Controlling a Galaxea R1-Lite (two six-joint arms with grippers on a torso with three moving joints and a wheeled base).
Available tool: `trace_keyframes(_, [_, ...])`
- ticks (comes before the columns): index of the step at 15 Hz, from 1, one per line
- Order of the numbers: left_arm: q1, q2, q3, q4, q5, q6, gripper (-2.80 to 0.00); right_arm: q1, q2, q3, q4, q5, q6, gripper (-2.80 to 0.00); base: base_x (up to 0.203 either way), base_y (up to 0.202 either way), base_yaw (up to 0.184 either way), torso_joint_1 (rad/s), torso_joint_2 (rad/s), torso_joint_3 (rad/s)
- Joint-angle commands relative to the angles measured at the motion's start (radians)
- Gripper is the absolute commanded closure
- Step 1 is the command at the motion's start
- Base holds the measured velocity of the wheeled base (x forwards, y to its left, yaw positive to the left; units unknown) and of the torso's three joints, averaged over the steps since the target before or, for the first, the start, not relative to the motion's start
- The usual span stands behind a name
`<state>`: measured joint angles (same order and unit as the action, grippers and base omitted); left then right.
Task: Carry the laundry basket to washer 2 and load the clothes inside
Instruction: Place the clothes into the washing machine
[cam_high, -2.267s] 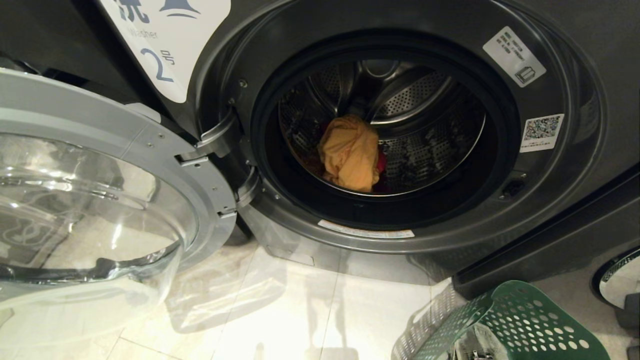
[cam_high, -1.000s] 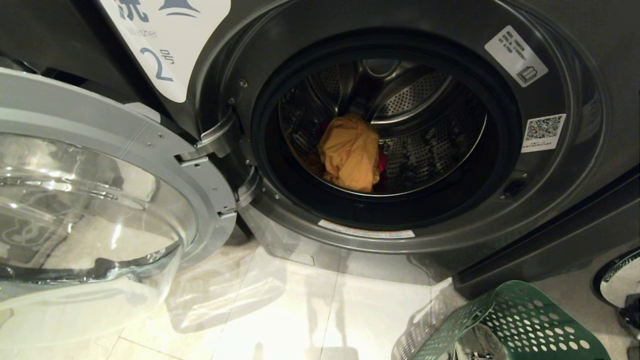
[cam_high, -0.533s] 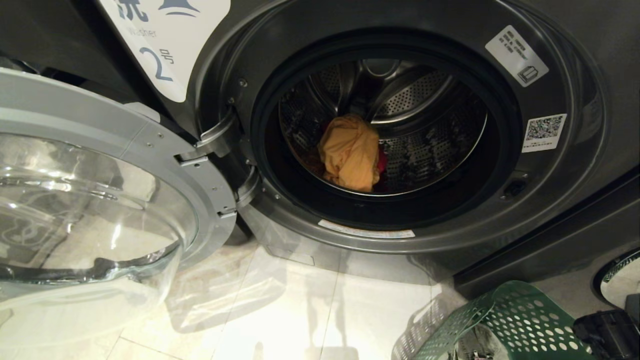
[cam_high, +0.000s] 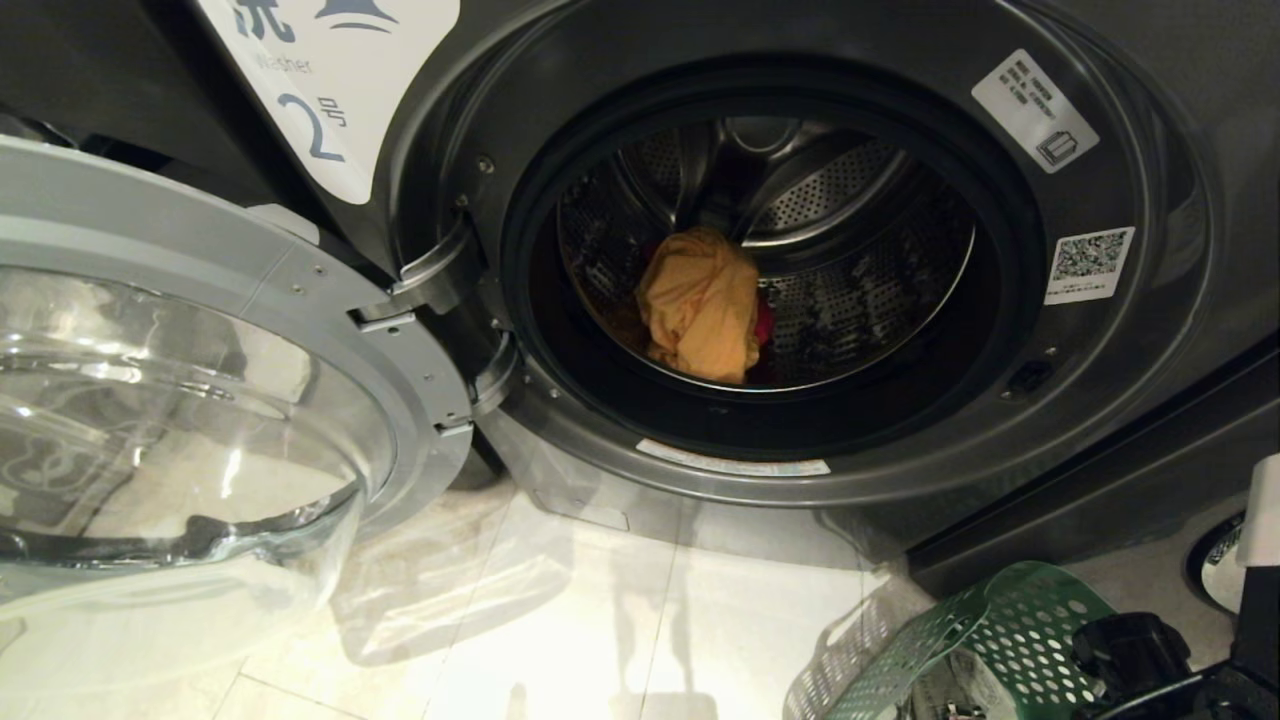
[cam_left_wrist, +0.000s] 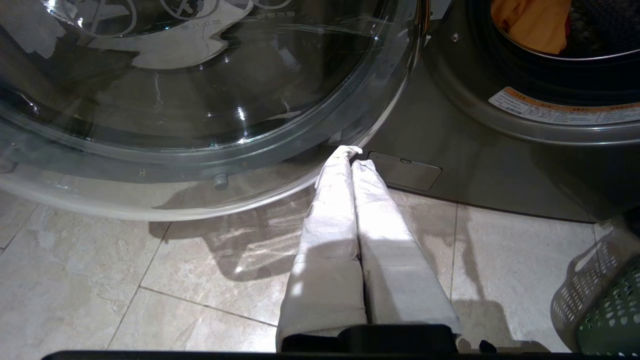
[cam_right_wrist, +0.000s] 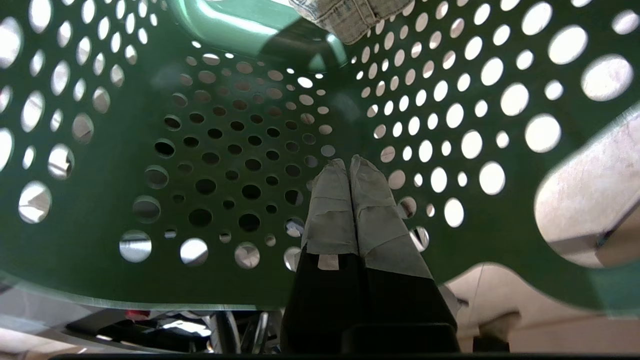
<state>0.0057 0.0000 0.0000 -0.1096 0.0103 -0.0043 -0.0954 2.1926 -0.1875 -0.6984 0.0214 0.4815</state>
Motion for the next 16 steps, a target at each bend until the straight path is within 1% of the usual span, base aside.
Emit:
trace_keyframes(1, [0.0,0.0,0.04,0.001,0.0,0.0,0.0,-0.018,0.036,-0.098,0.095,0.007,0.0,0.0,0.0,0.0,0.0,0.0,0.0,0.0])
trace_keyframes(3, [0.001,0.0,0.04,0.0,0.001,0.0,0.0,-0.036,0.026,-0.199,0.234,0.034,-0.027,0.0,0.0,0.0,0.0,0.0,0.0,0.0])
trace_keyframes(4, [0.0,0.0,0.04,0.0,0.0,0.0,0.0,-0.044,0.027,-0.224,0.273,0.043,-0.101,0.0,0.0,0.0,0.0,0.0,0.0,0.0])
trace_keyframes(6, [0.0,0.0,0.04,-0.001,0.0,0.0,0.0,-0.066,0.061,-0.238,0.282,0.05,-0.26,0.0,0.0,0.0,0.0,0.0,0.0,0.0])
trace_keyframes(8, [0.0,0.0,0.04,-0.001,0.0,0.0,0.0,-0.077,0.061,-0.251,0.284,0.051,-0.276,0.0,0.0,0.0,0.0,0.0,0.0,0.0])
trace_keyframes(11, [0.001,0.002,0.04,-0.001,0.0,0.0,0.0,-0.076,0.004,-0.207,0.286,0.051,-0.282,0.0,0.0,0.0,0.0,0.0,0.0,0.0])
trace_keyframes(13, [0.0,0.0,0.04,-0.001,0.0,0.0,0.0,-0.075,-0.115,-0.132,0.286,0.051,-0.292,0.0,0.0,0.0,0.0,0.0,0.0,0.0])
trace_keyframes(16, [0.0,0.0,0.04,-0.001,0.0,0.0,0.0,-0.076,-0.392,0.007,0.284,0.05,-0.298,0.0,0.0,0.0,0.0,0.0,0.0,0.0])
